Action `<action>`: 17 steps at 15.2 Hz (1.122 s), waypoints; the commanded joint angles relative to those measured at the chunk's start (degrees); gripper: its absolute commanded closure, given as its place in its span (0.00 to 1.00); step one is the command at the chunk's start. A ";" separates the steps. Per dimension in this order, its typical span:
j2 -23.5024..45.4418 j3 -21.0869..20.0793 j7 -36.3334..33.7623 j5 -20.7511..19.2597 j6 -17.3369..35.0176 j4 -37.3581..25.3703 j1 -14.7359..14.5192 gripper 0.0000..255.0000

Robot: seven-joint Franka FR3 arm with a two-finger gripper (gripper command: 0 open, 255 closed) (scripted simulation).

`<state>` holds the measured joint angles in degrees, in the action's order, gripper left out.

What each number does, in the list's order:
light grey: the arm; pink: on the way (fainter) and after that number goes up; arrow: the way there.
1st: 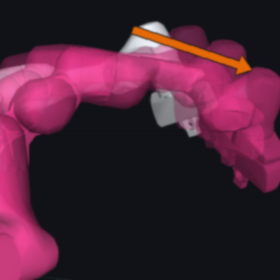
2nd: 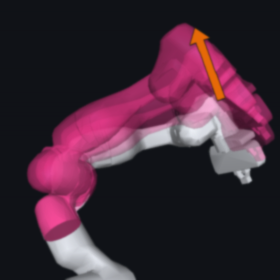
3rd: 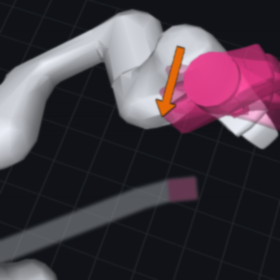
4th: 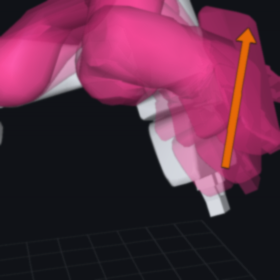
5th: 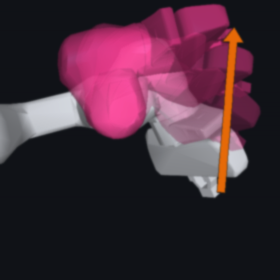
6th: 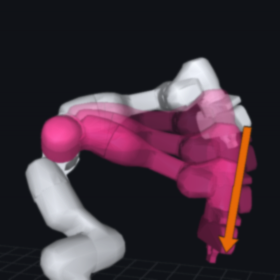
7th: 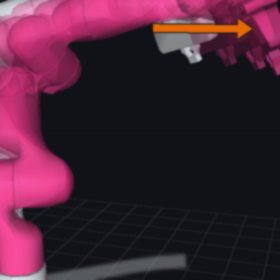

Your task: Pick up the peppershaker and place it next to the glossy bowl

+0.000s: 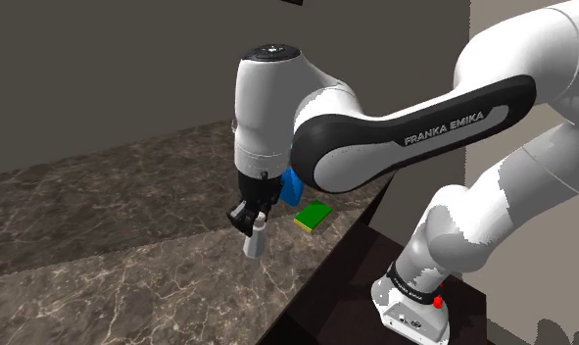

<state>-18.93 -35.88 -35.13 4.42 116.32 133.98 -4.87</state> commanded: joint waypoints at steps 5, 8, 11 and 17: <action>-1.67 1.01 0.92 0.50 -4.92 -3.42 -0.19 1.00; -2.26 1.47 1.30 0.60 -7.29 -5.26 -0.19 1.00; -2.71 1.89 1.63 0.63 -9.63 -7.20 -0.16 1.00; -5.85 4.96 5.23 1.02 -12.17 -6.82 0.08 1.00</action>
<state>-23.59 -32.06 -31.36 5.27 104.29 126.19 -4.87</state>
